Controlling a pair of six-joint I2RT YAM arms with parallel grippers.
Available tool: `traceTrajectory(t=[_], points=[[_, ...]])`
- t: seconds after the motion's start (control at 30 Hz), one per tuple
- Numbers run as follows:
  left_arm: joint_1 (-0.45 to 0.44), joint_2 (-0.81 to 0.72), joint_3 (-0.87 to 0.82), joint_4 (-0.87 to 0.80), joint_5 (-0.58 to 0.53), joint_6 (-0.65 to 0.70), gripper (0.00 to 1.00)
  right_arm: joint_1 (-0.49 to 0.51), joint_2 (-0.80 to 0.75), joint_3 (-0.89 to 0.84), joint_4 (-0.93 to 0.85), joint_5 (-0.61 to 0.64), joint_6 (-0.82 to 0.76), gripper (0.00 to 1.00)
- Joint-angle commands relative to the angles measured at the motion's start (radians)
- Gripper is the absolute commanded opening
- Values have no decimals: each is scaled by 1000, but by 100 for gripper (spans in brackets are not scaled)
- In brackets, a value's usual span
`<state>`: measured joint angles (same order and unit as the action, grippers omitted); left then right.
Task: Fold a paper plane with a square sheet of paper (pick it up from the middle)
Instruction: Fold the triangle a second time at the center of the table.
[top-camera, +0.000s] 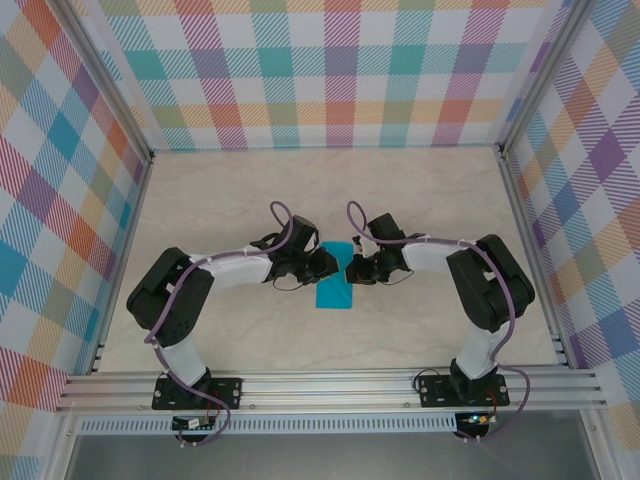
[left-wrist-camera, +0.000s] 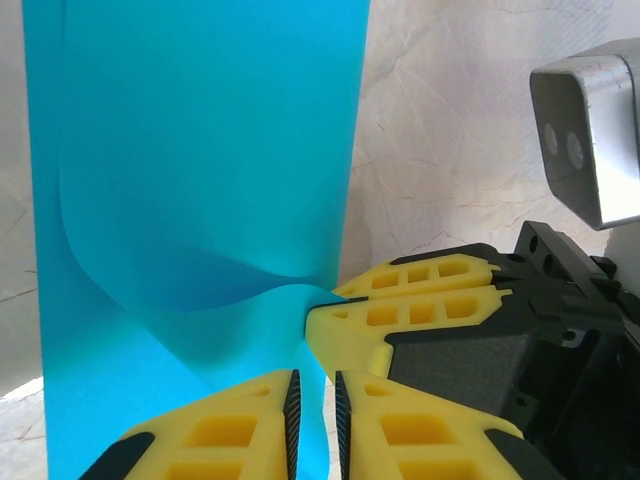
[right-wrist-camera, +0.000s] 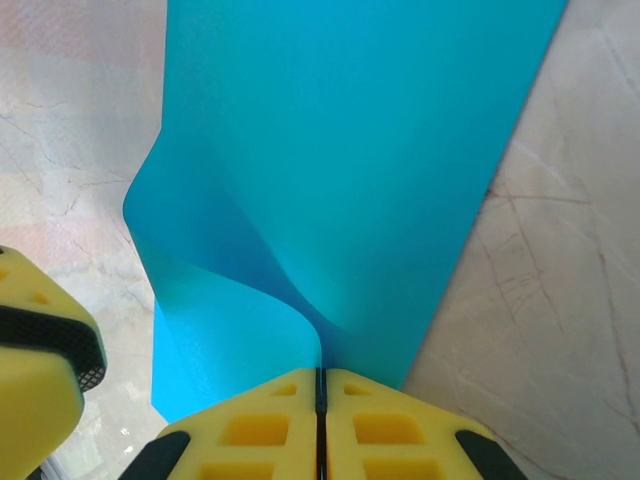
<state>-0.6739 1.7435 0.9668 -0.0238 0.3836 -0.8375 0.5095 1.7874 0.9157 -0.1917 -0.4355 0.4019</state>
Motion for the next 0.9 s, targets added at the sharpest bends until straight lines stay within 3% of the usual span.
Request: traceTrajectory(t=[0.0, 0.23, 0.87], points=[[-15, 12, 23, -19, 5, 14, 16, -6, 9, 18, -19, 3, -29, 9], [-15, 7, 17, -30, -9, 9, 0, -6, 10, 14, -20, 11, -30, 9], [-15, 60, 5, 41, 21, -20, 0, -6, 9, 12, -20, 16, -28, 9]])
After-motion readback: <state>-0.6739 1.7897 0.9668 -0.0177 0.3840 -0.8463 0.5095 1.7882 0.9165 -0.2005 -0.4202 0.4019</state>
